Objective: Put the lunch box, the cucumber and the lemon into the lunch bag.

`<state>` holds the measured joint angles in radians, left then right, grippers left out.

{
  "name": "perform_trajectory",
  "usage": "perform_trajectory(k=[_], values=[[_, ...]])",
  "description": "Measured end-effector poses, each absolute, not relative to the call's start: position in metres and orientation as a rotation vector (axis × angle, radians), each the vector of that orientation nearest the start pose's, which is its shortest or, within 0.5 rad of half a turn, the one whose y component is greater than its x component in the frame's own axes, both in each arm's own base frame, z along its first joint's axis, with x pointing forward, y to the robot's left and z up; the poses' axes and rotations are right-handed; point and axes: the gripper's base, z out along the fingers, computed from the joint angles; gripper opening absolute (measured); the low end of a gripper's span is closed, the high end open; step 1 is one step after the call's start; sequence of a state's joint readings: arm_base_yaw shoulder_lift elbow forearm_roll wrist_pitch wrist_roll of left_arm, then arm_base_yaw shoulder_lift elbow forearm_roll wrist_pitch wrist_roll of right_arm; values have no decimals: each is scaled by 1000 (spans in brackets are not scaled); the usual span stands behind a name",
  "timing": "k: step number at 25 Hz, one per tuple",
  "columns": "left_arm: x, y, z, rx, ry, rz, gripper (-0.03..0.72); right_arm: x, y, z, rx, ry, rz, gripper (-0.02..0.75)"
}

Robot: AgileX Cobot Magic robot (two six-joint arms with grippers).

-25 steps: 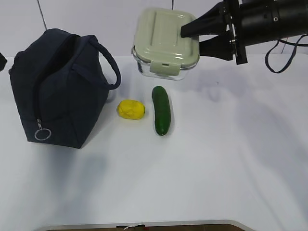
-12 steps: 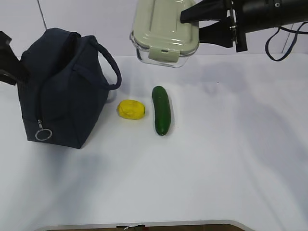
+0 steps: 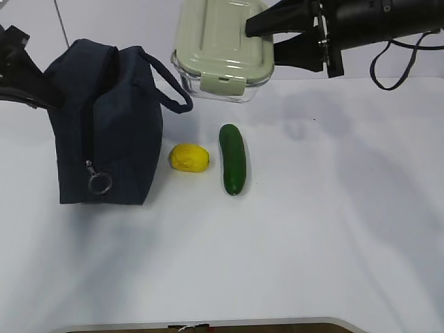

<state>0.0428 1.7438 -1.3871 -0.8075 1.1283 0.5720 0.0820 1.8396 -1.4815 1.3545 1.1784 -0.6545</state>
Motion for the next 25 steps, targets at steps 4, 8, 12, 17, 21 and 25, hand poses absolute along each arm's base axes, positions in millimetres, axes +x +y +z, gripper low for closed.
perform_trajectory(k=[4,8,12,17,21,25], values=[[355,-48,286,316,2596,-1005,-6,380,114,312,-249,2219,1541,375],[353,-48,286,330,2605,-1017,-6,380,115,312,-253,2220,1543,375],[353,-48,286,351,2598,-1011,-6,376,129,314,-279,2211,1578,375],[350,-66,286,491,2572,-1008,-7,367,157,315,-346,2212,1610,375],[347,-80,286,569,2562,-1016,-7,370,171,313,-346,2202,1628,375],[347,-81,286,575,2562,-1018,-8,385,175,294,-277,2225,1606,374]])
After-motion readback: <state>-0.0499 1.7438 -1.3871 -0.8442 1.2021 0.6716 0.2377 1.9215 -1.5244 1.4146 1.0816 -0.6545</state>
